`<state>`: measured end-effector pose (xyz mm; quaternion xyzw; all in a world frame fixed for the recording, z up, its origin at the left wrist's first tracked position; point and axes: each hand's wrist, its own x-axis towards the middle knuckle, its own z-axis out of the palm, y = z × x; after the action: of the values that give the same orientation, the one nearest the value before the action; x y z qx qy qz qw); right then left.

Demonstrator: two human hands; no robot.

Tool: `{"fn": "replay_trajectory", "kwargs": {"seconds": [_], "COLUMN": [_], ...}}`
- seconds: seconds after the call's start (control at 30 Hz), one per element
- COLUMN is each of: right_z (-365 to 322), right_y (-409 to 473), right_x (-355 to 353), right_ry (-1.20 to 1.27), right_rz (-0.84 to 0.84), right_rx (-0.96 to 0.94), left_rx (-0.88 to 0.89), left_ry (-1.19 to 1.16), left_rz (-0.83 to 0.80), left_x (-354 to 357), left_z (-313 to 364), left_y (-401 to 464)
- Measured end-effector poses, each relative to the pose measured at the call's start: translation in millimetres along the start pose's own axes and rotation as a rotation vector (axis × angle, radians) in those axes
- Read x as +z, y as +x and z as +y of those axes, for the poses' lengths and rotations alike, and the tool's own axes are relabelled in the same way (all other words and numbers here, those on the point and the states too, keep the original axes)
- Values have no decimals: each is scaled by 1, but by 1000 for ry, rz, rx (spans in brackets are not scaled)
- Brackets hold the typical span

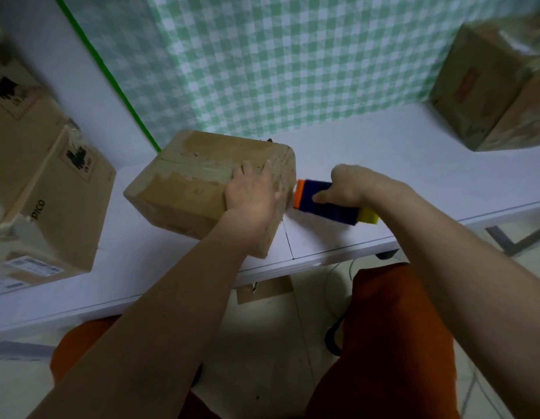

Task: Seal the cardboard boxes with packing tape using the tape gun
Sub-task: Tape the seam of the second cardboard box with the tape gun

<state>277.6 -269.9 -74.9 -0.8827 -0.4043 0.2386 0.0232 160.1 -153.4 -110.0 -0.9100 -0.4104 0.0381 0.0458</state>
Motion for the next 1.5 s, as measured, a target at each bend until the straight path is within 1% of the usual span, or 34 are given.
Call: {"fn": "replay_trajectory", "kwargs": {"seconds": [0.1, 0.17, 0.23, 0.3, 0.4, 0.5, 0.57, 0.67, 0.77, 1.0, 1.03, 1.07, 1.1, 1.2, 1.23, 1.27, 1.33, 1.4, 1.5], "right_z": [6, 17, 31, 39, 36, 19, 9, 2, -3, -15, -17, -18, -18, -16, -16, -18, -23, -28, -33], "right_y": [2, 0, -8, -16, -19, -19, -20, -22, -21, -26, -27, -28, -30, -35, -35, -35, -34, -34, -33], "right_x": [-14, -19, -21, -22, -20, -18, -20, -27, -29, -31, -32, -33, -33, -35, -34, -33, -31, -32, -32], "right_ry": [130, 276, 539, 767, 925, 925, 861, 773, 761, 745, 738, 732, 727, 697, 681, 665, 643, 630, 592], "right_rz": [82, 98, 60, 5, -54, -92, -132, -192, -182, -183, -186, -191, -201, -244, -256, -264, -272, -274, -297], "right_rx": [-20, -56, -118, -200, -325, -396, -425, -454, -448, -472, -487, -503, -514, -529, -531, -536, -549, -558, -579], "left_rx": [7, 54, 132, 222, 354, 505, 539, 463, 410, 387, 363, 304, 209, -122, -193, -215, -170, -103, -50], "left_ry": [-28, -53, -53, -76, -133, -163, -213, -311, -349, -391, -419, -505, -663, -1303, -1480, -1606, -1751, -1834, -1862], "left_rz": [-14, -1, 11, -11, -74, -78, -38, 79, 167, 211, 204, 189, 168, 130, 78, 5, -138, -229, -293], "left_x": [-2, -2, -1, 1, 8, 11, 11, 14, 20, 28, 29, 26, 21, -7, -16, -25, -40, -51, -57], "left_z": [-2, -10, -21, -34, -57, -79, -88, -90, -87, -78, -77, -77, -79, -94, -101, -106, -114, -119, -128], "left_y": [-2, -5, -13, -20, -25, -32, -40, -50, -51, -53, -53, -54, -54, -54, -53, -55, -61, -69, -77]}}
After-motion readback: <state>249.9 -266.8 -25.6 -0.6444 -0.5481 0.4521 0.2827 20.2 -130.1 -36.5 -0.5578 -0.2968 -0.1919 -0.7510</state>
